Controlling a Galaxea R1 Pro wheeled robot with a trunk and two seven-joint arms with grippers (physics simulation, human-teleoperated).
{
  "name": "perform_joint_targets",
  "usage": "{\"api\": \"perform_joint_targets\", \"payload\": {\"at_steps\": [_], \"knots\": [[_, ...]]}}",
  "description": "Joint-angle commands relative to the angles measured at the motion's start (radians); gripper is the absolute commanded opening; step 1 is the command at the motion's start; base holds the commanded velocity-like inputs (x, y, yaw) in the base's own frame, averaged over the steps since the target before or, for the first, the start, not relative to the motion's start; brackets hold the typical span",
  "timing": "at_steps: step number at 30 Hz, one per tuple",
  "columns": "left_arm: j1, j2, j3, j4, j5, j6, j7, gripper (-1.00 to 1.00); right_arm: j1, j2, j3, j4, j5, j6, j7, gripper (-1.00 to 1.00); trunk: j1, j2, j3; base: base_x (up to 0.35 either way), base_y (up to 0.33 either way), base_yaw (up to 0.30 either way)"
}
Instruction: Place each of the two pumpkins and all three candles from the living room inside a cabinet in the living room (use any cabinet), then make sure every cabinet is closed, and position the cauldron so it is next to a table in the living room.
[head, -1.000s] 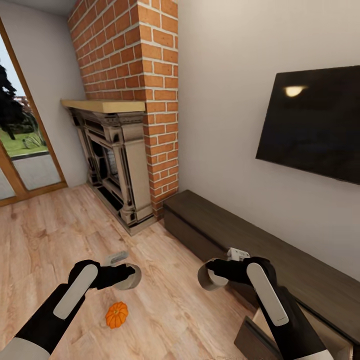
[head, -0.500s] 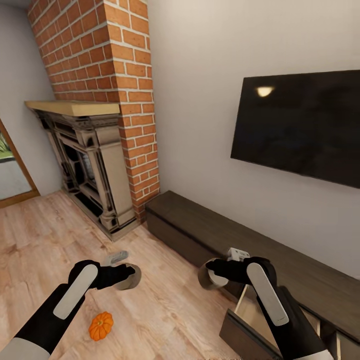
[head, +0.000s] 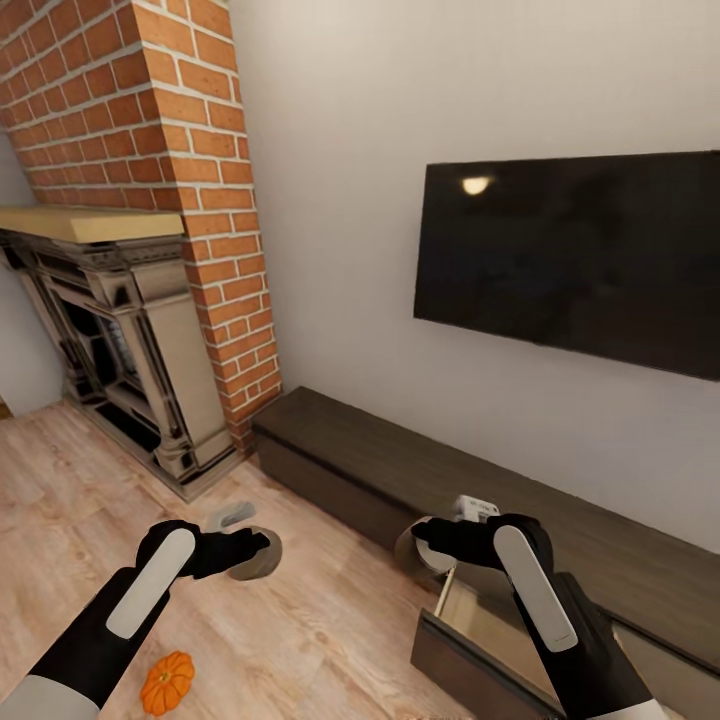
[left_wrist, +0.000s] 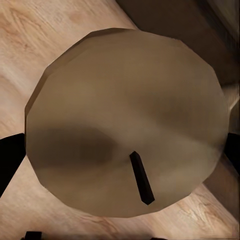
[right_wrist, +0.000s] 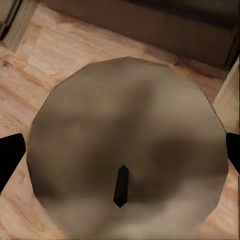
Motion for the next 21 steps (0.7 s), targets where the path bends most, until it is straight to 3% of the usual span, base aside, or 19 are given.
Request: {"api": "perform_joint_targets", "payload": {"at_steps": [1, 21], "knots": [[-0.001, 0.001, -0.002, -0.002, 0.011, -0.001, 0.011, -1.0, -0.001, -0.001, 0.002, -0.001, -0.011, 0.0, -0.01, -1.0, -0.004, 0.006, 0.002, 0.0, 0.0, -0.274], [-0.001, 0.0, -0.002, -0.002, 0.011, -0.001, 0.011, -1.0, -0.001, -0.001, 0.001, 0.0, -0.011, 0.0, -0.01, -1.0, -0.081, 0.146, 0.065, 0.0, 0.0, -0.274]]}}
